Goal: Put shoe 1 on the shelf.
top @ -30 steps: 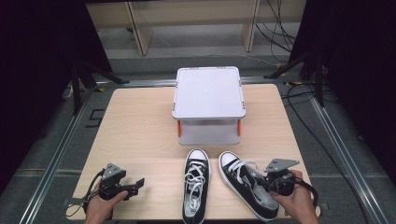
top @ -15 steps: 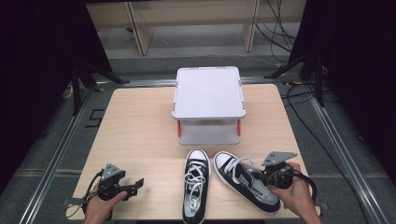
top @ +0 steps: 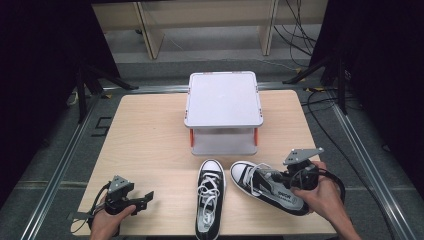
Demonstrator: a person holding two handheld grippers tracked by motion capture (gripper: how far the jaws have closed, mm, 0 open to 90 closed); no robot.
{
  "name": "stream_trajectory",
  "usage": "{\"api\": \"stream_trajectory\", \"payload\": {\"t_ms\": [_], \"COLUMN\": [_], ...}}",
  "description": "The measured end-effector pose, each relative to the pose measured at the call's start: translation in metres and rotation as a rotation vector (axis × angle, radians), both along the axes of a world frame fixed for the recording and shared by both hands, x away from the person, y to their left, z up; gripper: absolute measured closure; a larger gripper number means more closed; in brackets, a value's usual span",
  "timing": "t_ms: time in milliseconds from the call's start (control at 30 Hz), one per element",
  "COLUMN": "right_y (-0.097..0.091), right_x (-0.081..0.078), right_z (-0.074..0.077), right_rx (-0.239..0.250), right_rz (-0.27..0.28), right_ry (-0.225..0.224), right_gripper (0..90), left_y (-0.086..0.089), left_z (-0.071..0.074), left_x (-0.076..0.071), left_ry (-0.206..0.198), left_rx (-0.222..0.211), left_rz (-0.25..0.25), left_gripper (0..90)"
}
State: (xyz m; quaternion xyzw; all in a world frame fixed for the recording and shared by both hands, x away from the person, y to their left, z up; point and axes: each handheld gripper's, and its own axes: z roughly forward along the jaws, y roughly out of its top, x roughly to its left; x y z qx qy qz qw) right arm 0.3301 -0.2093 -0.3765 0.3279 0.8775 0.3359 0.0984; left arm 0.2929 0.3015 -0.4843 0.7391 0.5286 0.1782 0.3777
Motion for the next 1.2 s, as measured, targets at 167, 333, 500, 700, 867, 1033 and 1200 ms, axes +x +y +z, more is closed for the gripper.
{"api": "stream_trajectory", "payload": {"t_ms": [167,333,500,700,867,1033,1200], "right_y": [-0.002,0.0,0.019,0.039,0.061,0.083,0.092], "right_x": [0.003,0.009,0.018,0.03,0.051,0.087,0.118], "right_z": [0.019,0.048,0.082,0.105,0.123,0.137,0.143], "right_rx": [0.034,0.072,0.081,0.101,0.14,0.213,0.23], "right_rz": [0.004,0.044,0.106,0.15,0.164,0.121,0.021], "right_ry": [0.017,-0.012,-0.042,-0.065,-0.088,-0.087,-0.079], "right_gripper": [88.7,88.8,88.8,88.9,88.9,88.9,88.8], "left_y": [0.0,0.0,0.001,0.0,0.001,0.001,0.001], "left_z": [0.0,0.001,0.0,0.0,0.001,0.001,0.001], "left_x": [0.0,0.0,0.0,0.0,0.0,0.0,0.0], "left_ry": [0.001,0.011,0.005,0.001,0.001,-0.006,-0.009], "left_rx": [0.005,0.005,0.008,-0.018,-0.006,0.0,-0.006], "left_rz": [0.0,-0.004,0.002,0.003,0.006,-0.005,-0.003], "left_gripper": [15.3,15.3,15.4,15.3,15.3,15.3,15.3]}}
